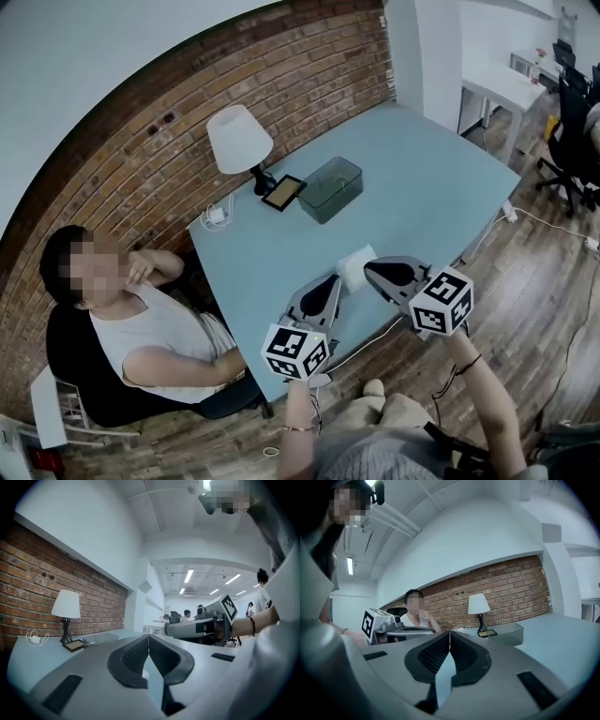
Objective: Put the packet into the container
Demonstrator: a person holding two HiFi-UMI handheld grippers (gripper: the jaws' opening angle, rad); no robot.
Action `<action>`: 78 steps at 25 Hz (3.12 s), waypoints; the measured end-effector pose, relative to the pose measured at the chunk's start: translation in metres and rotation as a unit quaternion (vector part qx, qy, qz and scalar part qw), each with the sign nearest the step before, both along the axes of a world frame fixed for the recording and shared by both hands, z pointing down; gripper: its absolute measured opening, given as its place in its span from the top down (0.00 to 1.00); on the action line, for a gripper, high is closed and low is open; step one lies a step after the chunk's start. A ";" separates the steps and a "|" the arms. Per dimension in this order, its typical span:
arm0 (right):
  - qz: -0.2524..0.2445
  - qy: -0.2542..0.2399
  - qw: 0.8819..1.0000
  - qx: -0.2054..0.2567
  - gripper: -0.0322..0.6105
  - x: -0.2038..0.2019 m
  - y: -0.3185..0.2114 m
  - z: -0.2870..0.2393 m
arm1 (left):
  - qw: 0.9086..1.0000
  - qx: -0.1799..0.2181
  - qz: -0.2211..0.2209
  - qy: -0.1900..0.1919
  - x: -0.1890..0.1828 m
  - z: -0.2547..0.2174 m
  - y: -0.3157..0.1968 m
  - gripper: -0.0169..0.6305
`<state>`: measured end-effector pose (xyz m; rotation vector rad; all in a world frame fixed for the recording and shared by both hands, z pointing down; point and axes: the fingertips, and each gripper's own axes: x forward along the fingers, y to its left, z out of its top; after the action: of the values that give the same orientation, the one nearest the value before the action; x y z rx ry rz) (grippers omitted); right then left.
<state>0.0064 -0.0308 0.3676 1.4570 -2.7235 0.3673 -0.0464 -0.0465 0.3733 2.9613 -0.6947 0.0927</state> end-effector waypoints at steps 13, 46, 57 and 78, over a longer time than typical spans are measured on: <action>-0.018 0.021 0.998 -0.053 0.93 0.020 -0.057 0.036 | 0.999 -0.034 -0.001 -0.001 0.022 0.029 -0.043 0.96; -0.075 -0.057 0.924 -0.371 0.72 0.070 -0.112 0.202 | 0.985 -0.113 -0.113 -0.062 0.051 0.118 -0.087 0.96; -0.093 -0.104 0.904 -0.404 0.73 0.061 -0.117 0.205 | 0.985 -0.121 -0.110 -0.059 0.048 0.124 -0.093 0.96; -0.089 -0.077 0.935 -0.335 0.84 0.055 -0.127 0.140 | 0.988 -0.090 -0.124 -0.029 0.012 0.091 -0.102 0.96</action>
<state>0.0614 -0.1581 0.5076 1.0133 -2.4090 1.2861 -0.0346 -0.1484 0.4641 2.6869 -0.9980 0.2105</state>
